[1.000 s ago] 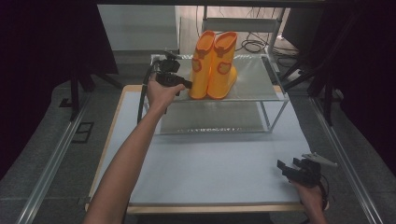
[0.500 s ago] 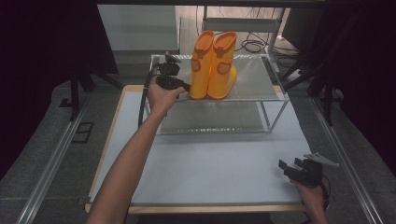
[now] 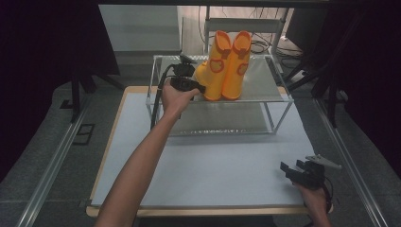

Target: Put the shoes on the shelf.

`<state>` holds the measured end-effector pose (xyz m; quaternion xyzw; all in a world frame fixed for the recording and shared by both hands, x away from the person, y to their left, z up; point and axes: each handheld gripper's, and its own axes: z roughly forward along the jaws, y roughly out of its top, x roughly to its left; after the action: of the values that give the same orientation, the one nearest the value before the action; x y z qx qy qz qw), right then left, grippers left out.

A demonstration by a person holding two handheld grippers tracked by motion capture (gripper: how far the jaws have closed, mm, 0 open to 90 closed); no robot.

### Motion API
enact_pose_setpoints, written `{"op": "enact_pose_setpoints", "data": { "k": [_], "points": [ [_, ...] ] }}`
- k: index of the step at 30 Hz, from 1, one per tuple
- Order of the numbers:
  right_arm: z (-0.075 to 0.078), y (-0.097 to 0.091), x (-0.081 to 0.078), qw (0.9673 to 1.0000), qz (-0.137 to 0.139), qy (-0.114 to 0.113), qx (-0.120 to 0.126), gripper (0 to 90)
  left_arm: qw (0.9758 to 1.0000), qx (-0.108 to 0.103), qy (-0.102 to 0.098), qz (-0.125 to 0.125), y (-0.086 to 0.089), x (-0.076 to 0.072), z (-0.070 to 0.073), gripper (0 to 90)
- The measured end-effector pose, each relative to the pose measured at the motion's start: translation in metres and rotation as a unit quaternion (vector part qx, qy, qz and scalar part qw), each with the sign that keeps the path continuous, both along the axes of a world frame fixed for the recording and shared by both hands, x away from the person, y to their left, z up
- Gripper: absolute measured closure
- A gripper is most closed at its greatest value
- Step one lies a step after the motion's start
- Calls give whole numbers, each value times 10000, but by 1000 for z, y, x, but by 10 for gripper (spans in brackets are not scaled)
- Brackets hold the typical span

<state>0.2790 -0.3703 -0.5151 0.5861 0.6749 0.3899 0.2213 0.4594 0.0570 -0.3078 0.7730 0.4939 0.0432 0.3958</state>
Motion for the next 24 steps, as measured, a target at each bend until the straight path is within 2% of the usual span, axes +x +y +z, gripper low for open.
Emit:
{"op": "enact_pose_setpoints", "data": {
  "k": [6, 9, 14, 15, 16, 18, 19, 21, 24],
  "points": [
    [0, -2, -1, 10000, -29, -8, 26, 254, 10000, -55, -1, -36, 3, 1, -1, 899],
    [1, -3, -1, 10000, -35, -24, 14, 254, 9998, -161, -75, -55, 9, 0, 2, 896],
    [0, -3, -1, 10000, -34, -19, 13, 254, 9994, -228, -195, -181, 18, -5, 3, 828],
    [0, -3, -1, 10000, -32, -19, 11, 254, 9992, -233, -222, -230, 21, -7, 3, 828],
    [1, -3, -1, 10000, -25, -24, 6, 254, 9987, -292, -269, -317, 27, -12, 4, 784],
    [1, -3, -1, 10000, -28, -29, 6, 254, 9985, -289, -309, -344, 30, -14, 5, 770],
    [1, -3, -1, 10000, -26, -30, 12, 254, 9981, -280, -353, -417, 34, -17, 6, 732],
    [1, -3, -1, 10000, -22, -37, 5, 254, 9976, -297, -390, -486, 39, -23, 7, 727],
    [0, -3, -1, 10000, -37, -30, 6, 254, 9959, -362, -471, -685, 51, -39, 7, 691]
  ]
}}
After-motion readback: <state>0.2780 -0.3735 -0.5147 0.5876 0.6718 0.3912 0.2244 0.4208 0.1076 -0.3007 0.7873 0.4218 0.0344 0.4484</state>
